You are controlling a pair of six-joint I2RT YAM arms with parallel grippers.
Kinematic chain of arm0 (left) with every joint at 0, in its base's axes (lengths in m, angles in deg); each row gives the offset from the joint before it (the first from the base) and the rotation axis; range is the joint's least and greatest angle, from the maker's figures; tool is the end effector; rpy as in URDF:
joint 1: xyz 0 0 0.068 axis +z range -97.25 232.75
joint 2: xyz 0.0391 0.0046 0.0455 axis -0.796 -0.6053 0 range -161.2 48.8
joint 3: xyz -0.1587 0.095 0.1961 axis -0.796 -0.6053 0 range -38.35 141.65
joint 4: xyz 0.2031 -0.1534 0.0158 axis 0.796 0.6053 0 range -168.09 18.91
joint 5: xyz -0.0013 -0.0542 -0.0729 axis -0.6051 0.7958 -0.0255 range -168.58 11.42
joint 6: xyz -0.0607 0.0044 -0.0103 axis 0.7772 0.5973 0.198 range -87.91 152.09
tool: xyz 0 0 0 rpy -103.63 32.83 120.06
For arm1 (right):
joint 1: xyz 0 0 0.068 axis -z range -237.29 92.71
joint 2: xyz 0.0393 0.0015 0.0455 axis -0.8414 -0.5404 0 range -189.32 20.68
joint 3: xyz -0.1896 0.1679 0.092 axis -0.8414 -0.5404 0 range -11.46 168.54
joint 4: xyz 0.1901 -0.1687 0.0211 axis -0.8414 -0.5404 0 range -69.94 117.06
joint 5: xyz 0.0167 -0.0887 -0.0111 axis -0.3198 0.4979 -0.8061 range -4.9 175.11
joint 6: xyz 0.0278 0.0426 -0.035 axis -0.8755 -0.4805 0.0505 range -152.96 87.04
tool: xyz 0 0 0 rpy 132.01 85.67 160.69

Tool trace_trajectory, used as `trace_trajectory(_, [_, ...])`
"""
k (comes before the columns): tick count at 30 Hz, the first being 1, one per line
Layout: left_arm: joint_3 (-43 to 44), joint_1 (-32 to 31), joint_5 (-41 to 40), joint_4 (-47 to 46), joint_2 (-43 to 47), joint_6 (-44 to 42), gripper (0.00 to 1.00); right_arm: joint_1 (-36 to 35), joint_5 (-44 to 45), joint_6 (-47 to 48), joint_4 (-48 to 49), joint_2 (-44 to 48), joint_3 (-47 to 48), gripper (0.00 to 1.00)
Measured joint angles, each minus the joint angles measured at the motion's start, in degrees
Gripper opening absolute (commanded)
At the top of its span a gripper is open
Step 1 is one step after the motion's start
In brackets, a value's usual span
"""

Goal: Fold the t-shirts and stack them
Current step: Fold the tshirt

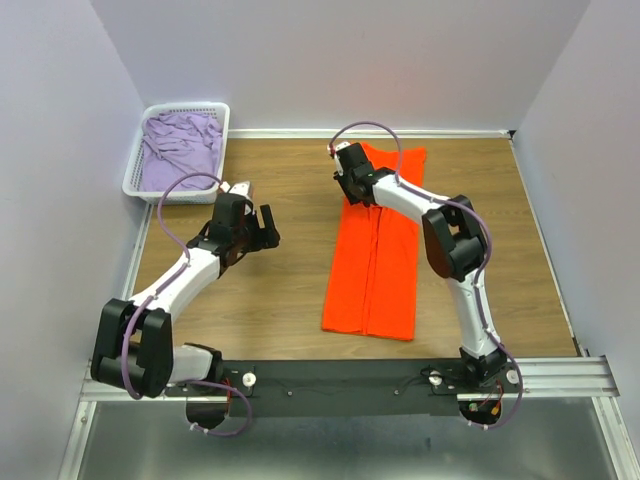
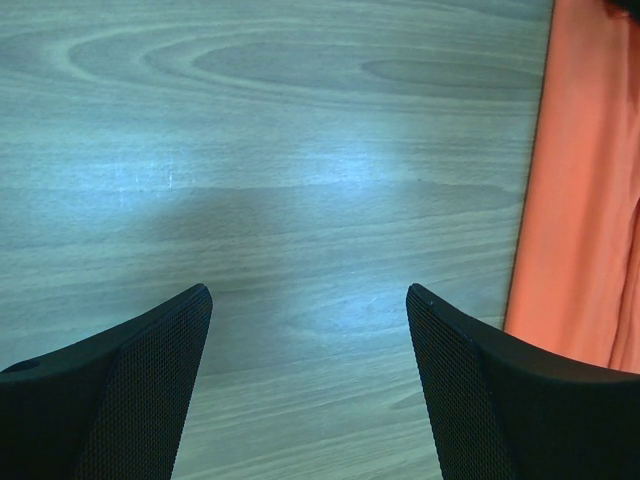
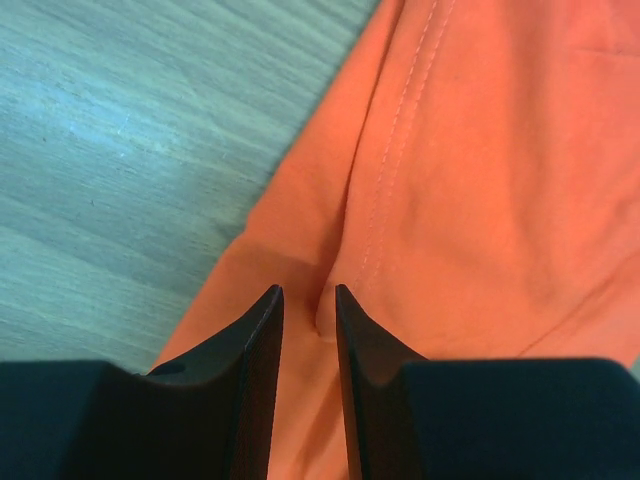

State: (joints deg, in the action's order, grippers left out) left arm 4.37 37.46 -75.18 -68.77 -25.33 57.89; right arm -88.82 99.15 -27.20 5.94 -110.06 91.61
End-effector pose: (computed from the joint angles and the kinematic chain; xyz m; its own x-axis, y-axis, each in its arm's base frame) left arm 0.2641 -0.0749 0.2127 -0.7000 -0.2590 -0.6655 0.0020 0.9312 -0.3646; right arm 0.4383 0.2557 0.1638 -0.6007 -0.4829 -0.6371 -0.4336 0.8664 -0.2478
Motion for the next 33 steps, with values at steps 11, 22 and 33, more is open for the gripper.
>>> trace_trajectory(11, [-2.4,0.2,-0.4,-2.0,0.4,-0.8,0.86,-1.2,6.0,3.3,0.0,-0.5,0.9,0.32])
trace_trajectory(22, [-2.4,0.2,-0.4,-2.6,0.4,-0.9,0.86,-1.2,7.1,4.0,0.0,-1.8,0.9,0.24])
trace_trajectory(33, [-2.4,0.2,-0.4,-2.8,0.4,-0.9,0.86,-1.2,7.0,4.4,0.0,-1.8,0.8,0.01])
